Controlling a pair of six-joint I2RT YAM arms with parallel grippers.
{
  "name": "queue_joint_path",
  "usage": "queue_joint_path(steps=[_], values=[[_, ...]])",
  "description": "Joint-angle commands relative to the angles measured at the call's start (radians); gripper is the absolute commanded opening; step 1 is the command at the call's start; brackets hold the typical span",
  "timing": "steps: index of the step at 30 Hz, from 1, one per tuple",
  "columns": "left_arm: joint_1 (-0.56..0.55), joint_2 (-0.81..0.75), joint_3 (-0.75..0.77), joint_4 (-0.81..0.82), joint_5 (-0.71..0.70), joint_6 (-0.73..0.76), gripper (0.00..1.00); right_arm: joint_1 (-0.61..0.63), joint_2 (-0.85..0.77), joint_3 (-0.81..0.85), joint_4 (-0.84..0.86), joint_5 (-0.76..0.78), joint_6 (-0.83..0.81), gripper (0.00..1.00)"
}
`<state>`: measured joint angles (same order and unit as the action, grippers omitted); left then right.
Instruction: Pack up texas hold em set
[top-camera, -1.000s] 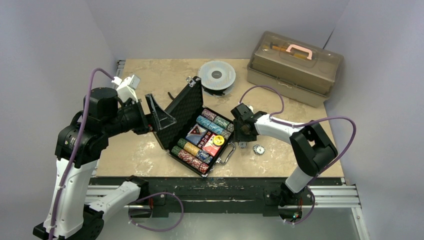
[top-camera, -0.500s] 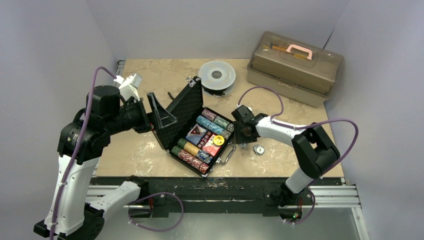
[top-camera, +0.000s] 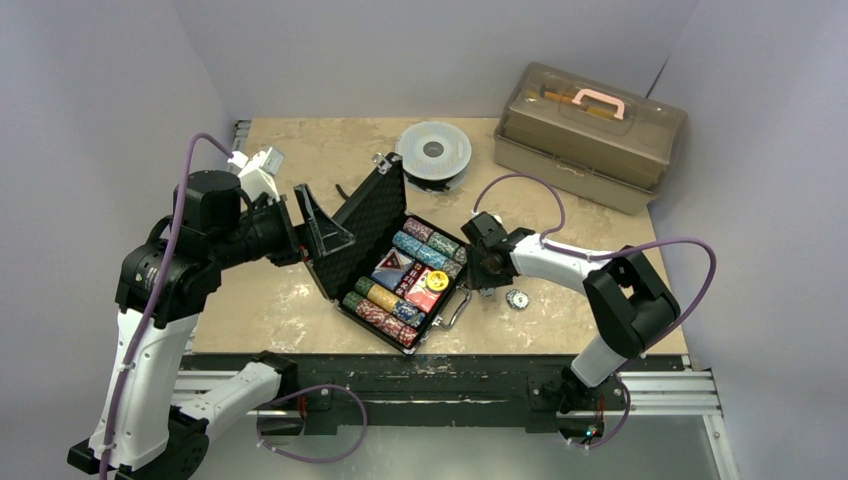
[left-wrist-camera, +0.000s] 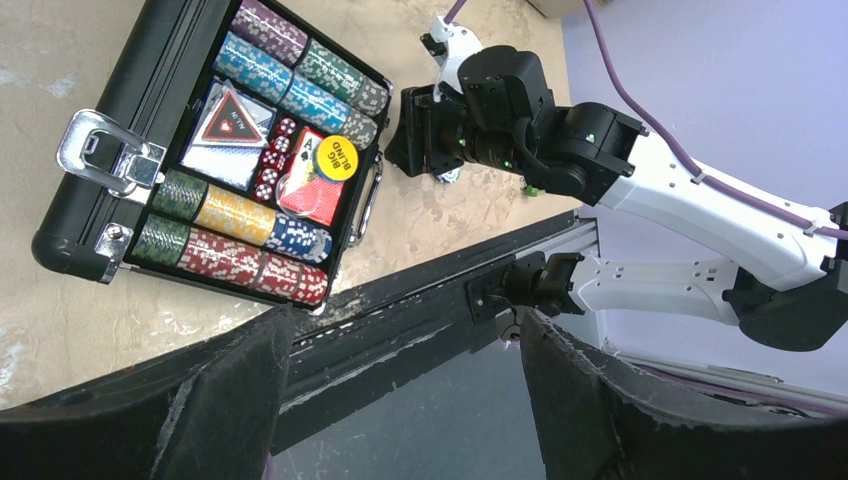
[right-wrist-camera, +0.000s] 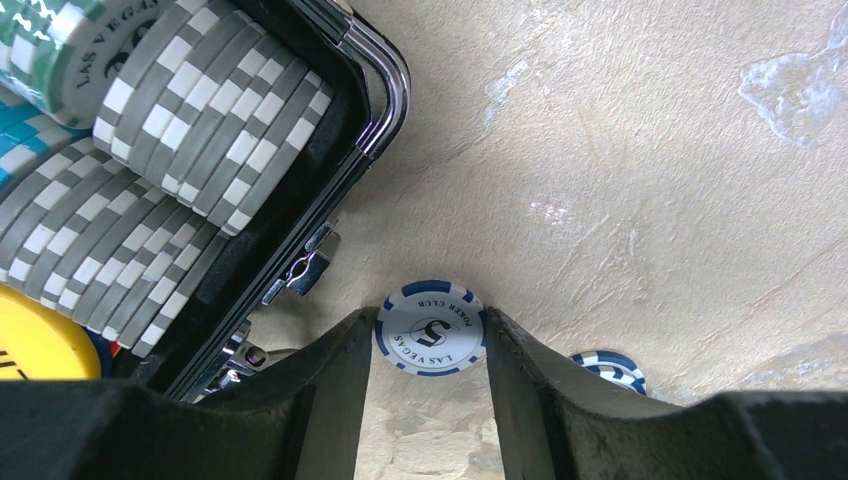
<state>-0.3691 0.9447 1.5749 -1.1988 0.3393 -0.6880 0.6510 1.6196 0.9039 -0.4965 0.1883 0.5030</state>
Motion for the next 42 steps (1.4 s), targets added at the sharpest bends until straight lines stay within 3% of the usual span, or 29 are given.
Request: queue_joint_path(steps=[1,9,42], values=[[-0.005,-0.008,0.018,0.023,0.016,-0.011,0.80,0.006,0.012,-0.054,-0.041,-0.026,0.006,0.45],[-0.005,-0.013,0.016,0.021,0.017,-0.009,0.80,0.007,0.040,-0.048,-0.039,-0.010,0.049,0.35],[-0.005,-0.005,0.014,0.017,0.010,-0.002,0.80,-0.029,-0.050,0.088,-0.178,0.123,0.069,0.34]])
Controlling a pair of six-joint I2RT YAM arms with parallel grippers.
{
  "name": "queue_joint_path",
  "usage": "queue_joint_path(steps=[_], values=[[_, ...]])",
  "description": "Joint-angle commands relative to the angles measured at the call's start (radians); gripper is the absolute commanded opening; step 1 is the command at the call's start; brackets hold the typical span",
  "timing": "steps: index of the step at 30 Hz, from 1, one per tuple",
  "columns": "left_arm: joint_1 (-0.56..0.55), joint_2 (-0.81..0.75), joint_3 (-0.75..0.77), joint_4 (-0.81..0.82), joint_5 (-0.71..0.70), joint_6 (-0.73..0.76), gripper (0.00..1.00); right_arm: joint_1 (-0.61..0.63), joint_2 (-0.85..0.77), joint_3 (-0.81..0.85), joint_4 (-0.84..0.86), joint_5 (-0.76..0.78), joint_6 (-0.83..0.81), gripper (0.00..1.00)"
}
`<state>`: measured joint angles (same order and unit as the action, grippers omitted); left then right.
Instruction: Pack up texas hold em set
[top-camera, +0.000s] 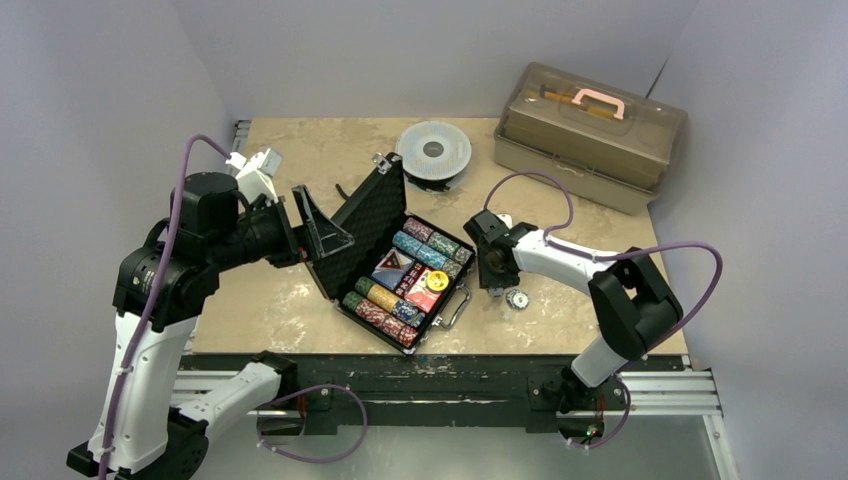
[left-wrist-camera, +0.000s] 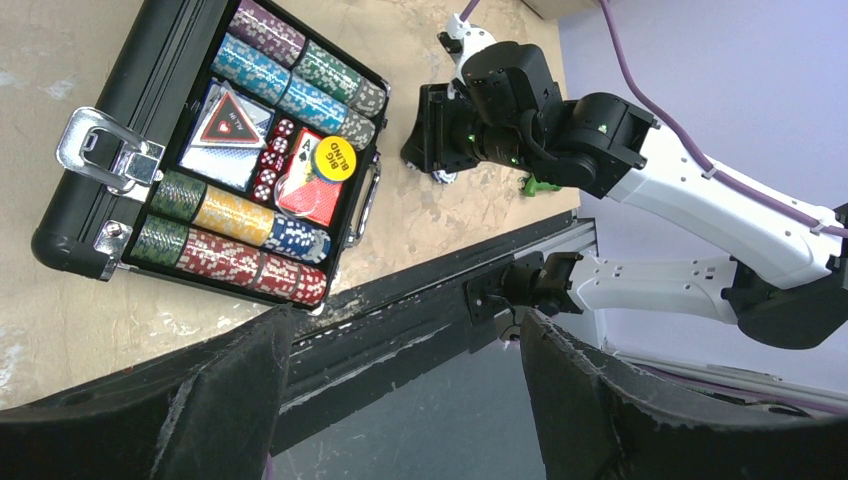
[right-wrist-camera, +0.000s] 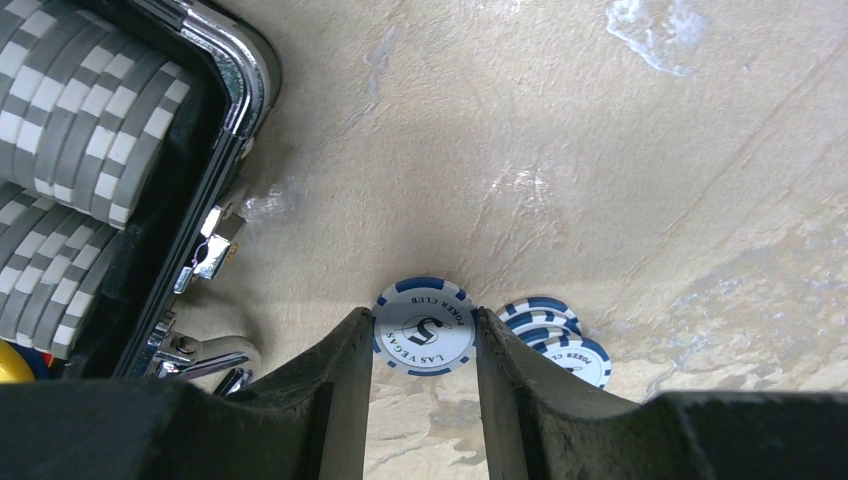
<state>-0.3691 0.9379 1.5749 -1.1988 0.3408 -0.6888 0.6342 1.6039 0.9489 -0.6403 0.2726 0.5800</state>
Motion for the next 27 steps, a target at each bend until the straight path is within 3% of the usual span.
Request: queue_joint_path(steps=[1,17,27], values=[[-0.005,0.002,0.014,0.019,0.010,-0.002,0.80,-0.016,-0.041,0.043,-0.041,0.041,-0.007,0.34],[-0.005,0.014,0.008,0.033,0.018,0.000,0.80,-0.125,-0.192,-0.067,-0.114,0.020,0.030,0.33],[-0.005,0.018,0.008,0.037,0.028,0.003,0.80,-0.145,-0.167,-0.097,-0.098,0.004,0.054,0.34]])
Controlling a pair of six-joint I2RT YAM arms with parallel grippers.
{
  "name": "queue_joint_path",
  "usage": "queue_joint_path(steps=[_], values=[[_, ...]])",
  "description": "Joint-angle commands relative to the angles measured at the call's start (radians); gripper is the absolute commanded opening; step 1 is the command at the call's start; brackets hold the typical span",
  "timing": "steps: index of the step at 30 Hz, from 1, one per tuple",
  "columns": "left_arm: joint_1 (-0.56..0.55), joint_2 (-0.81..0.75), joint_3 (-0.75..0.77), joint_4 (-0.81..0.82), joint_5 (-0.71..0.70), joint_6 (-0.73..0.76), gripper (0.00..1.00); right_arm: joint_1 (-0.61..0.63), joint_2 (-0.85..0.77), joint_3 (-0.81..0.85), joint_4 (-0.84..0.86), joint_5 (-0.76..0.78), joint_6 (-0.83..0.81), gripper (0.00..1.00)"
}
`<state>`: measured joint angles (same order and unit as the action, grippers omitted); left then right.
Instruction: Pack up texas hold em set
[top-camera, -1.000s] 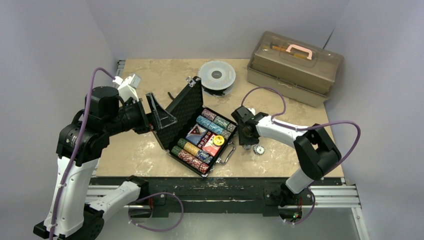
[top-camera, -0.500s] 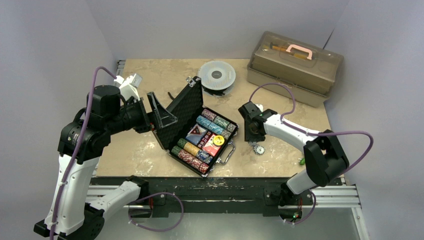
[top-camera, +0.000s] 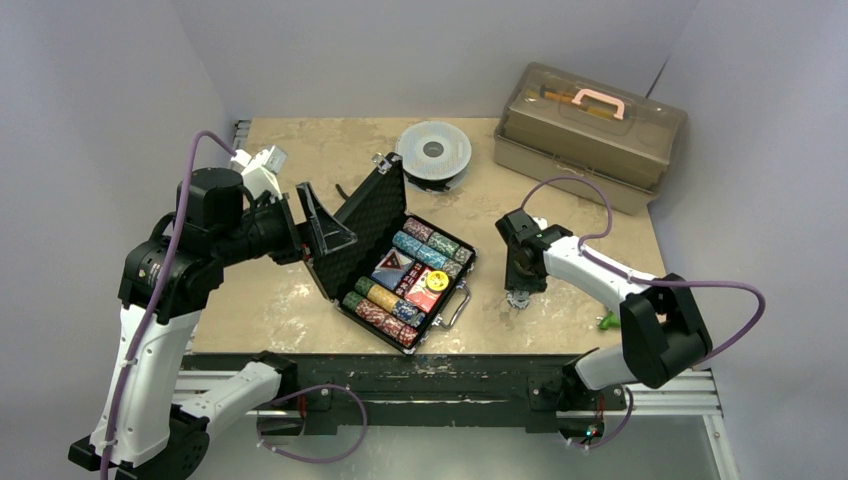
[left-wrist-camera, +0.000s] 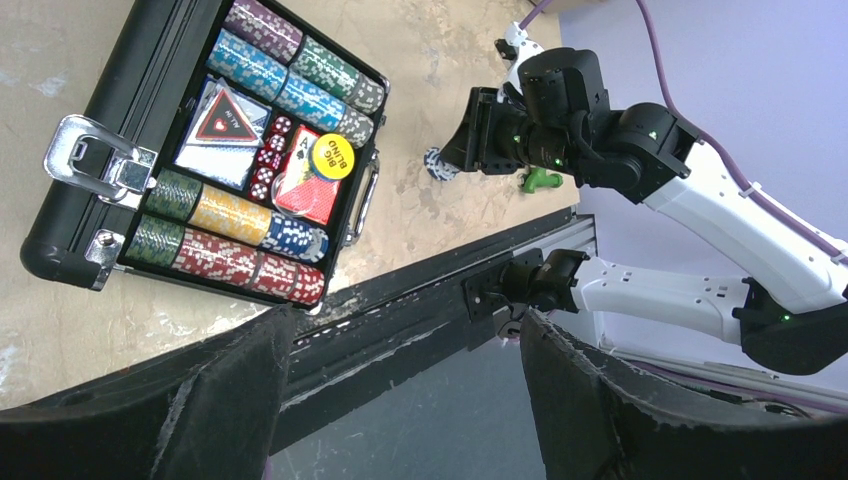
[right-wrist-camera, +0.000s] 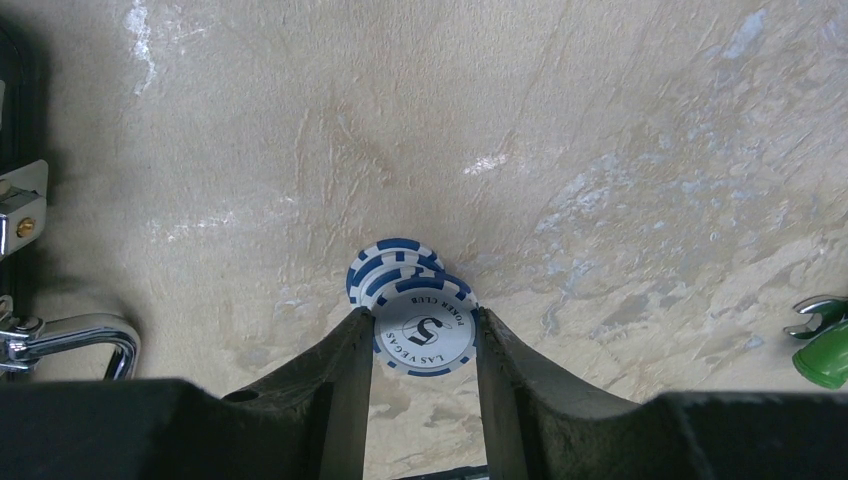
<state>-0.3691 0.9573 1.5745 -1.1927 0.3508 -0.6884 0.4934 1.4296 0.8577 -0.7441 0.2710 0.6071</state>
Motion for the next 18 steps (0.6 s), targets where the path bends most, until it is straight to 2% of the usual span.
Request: queue_joint_path(steps=[1,7,18], values=[[-0.005,-0.003,0.009,0.030,0.017,0.003,0.80,-0.006,0.007,-0.010,0.008,0.005,0.028,0.34],[-0.005,-0.004,0.010,0.026,0.013,0.004,0.80,-0.006,0.010,-0.018,0.016,0.009,0.016,0.40],[-0.005,0.000,0.007,0.030,0.017,0.001,0.80,-0.006,0.019,-0.024,0.027,-0.010,0.018,0.43]])
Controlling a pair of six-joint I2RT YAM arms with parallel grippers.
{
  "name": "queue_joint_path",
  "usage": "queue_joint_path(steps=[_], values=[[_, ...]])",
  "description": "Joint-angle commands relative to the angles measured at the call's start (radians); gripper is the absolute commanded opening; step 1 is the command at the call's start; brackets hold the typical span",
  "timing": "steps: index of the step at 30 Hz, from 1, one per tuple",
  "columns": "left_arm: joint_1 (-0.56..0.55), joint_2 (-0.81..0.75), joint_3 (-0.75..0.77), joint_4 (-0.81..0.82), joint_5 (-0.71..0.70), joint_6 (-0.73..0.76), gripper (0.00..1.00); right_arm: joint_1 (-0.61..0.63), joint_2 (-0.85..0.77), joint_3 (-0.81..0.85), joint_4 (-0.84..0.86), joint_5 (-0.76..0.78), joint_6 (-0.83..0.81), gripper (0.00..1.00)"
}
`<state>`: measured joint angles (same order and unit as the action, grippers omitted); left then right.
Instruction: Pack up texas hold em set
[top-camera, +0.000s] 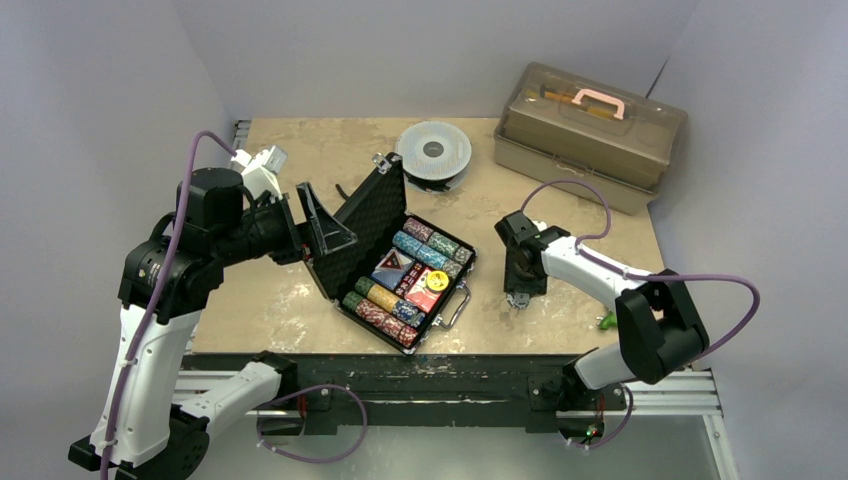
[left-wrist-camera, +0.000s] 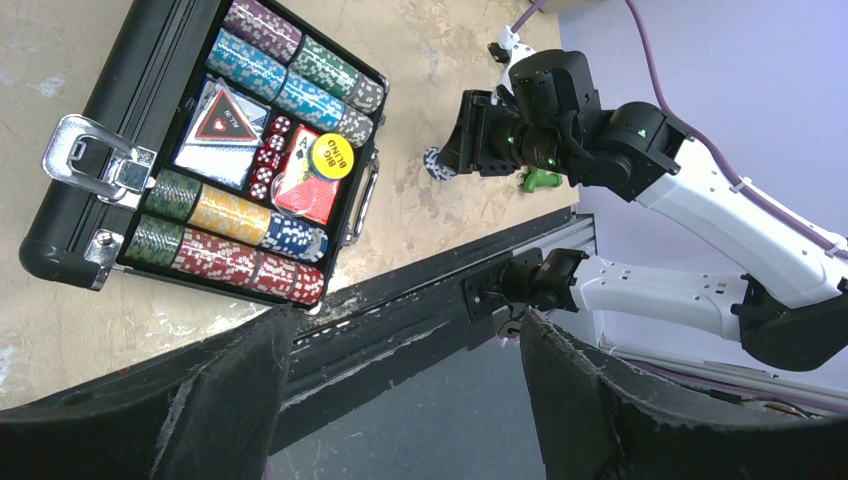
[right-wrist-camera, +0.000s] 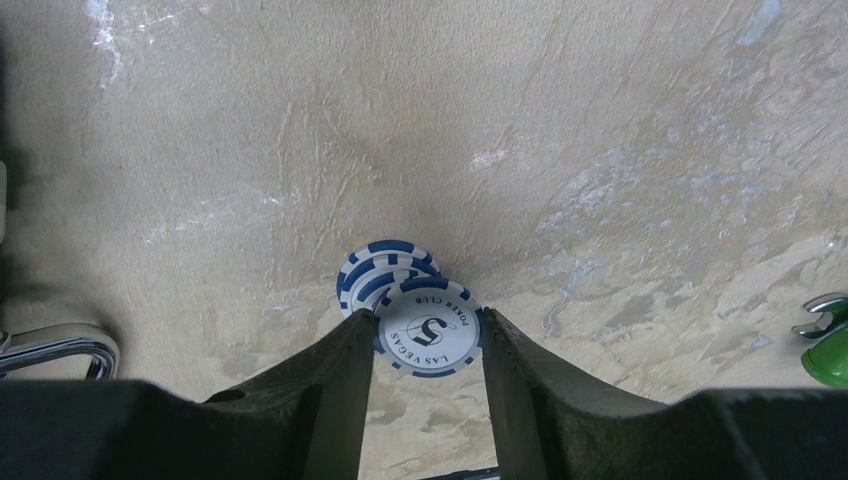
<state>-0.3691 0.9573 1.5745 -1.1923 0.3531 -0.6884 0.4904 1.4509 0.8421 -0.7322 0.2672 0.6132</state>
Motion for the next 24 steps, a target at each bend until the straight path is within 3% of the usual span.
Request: queue_joint_path(steps=[1,10,16,24], values=[[-0.005,0.000,0.008,0.032,0.015,0.001,0.80,-0.003,0.000,-0.008,0.015,-0.009,0.010,0.44],[-0.005,0.001,0.009,0.030,0.018,0.002,0.80,-0.007,-0.029,0.006,-0.001,-0.007,0.020,0.58],[-0.005,-0.001,0.011,0.029,0.018,0.001,0.80,-0.127,-0.054,-0.023,0.008,-0.198,0.105,0.98],[-0.005,-0.014,-0.001,0.027,0.019,0.001,0.80,-0.152,0.066,0.008,-0.070,-0.239,0.256,0.99]])
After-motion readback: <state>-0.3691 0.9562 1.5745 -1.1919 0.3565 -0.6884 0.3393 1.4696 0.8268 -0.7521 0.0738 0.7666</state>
